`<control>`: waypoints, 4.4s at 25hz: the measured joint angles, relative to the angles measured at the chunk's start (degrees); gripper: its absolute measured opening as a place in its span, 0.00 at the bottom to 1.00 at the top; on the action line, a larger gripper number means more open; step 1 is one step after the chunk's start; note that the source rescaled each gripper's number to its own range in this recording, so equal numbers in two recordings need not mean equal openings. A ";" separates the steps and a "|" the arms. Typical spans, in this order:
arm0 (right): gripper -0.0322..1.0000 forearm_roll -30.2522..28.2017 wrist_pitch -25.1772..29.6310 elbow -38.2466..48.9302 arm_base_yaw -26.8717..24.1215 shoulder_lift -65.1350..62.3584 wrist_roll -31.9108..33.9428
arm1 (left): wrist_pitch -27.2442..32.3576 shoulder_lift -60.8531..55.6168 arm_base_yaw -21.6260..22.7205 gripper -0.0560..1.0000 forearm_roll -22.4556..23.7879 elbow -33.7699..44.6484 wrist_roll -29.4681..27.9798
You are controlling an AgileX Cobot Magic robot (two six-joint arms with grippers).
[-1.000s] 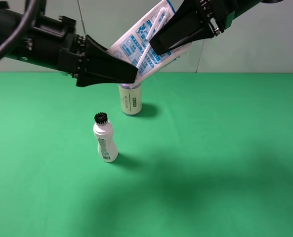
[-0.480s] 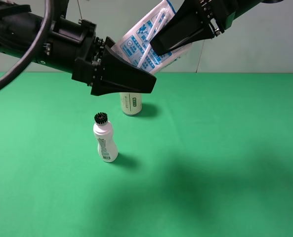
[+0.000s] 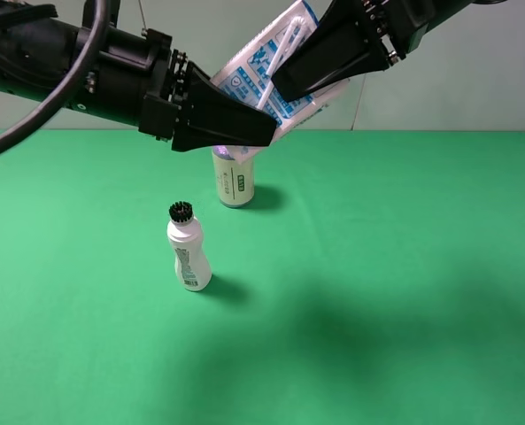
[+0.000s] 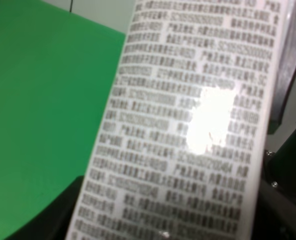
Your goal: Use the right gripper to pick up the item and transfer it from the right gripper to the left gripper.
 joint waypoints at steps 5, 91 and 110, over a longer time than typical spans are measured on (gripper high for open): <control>0.05 -0.13 0.05 0.00 0.00 -0.23 0.00 | 0.12 0.00 0.00 0.29 -0.06 0.00 0.06; 1.00 -55.82 -10.74 49.53 0.05 -87.53 67.66 | -0.82 0.56 -0.07 0.06 0.84 0.00 0.21; 1.00 -56.44 -12.50 50.73 -0.33 -87.65 68.53 | -0.82 0.56 -0.07 0.06 0.84 0.00 0.21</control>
